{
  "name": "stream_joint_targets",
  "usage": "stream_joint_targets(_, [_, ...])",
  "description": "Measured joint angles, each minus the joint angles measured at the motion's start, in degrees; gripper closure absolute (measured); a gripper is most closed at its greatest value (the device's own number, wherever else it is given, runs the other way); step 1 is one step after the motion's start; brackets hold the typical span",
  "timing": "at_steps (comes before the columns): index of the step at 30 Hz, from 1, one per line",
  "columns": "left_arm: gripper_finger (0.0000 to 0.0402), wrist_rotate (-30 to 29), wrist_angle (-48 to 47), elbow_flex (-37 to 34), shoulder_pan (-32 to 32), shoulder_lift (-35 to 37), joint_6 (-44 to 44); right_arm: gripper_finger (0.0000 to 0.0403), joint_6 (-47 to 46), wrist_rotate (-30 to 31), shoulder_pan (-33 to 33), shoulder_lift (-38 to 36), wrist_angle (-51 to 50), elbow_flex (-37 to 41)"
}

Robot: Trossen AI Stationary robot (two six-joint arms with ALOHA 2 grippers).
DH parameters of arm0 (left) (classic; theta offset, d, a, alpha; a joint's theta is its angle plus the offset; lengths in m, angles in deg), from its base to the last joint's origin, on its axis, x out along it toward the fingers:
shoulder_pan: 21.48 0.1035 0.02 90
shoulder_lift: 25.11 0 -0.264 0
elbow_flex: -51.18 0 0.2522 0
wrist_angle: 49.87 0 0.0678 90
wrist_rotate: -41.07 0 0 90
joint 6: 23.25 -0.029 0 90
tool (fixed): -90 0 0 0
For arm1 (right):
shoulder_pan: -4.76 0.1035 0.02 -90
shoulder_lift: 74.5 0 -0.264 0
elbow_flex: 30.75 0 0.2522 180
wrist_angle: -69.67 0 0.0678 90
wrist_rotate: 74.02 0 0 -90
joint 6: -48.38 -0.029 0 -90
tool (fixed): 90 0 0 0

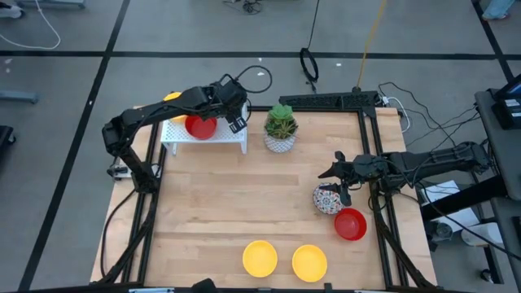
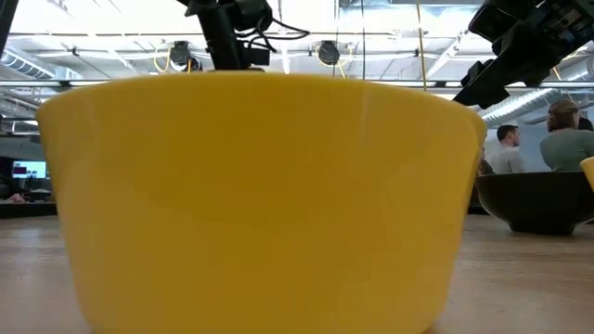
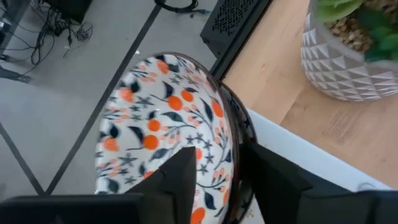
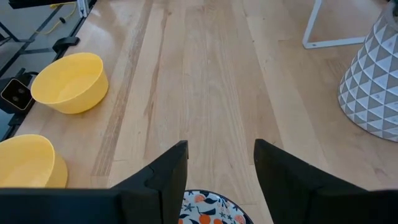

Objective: Pick & Place Mini bowls
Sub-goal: Stack the patterned bowl on top of the other patterned bowl on the shelf

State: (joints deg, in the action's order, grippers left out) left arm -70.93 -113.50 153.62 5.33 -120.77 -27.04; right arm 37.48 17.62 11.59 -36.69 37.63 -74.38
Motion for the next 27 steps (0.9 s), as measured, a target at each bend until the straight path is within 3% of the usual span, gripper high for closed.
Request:
stream_joint_targets(11, [0.0189,-0.3,0.2,0.0,-1.2,4.7,1.5,0.0232,-0.7,0.0,0.0,0.0,0.5,0.0])
stream_joint_targets(20, [0.0199,13.7,0.2,0.0,-7.1,6.3,8.5,0.0235,-11.7,-4.2,2.5,0.9,-0.5,0.0])
stream_joint_targets(27, [0.0195,14.7,0.2,0.0,-14.7,6.3,10.3,0.0243,-17.9,-7.7,10.1,8.3,0.5,-0.1])
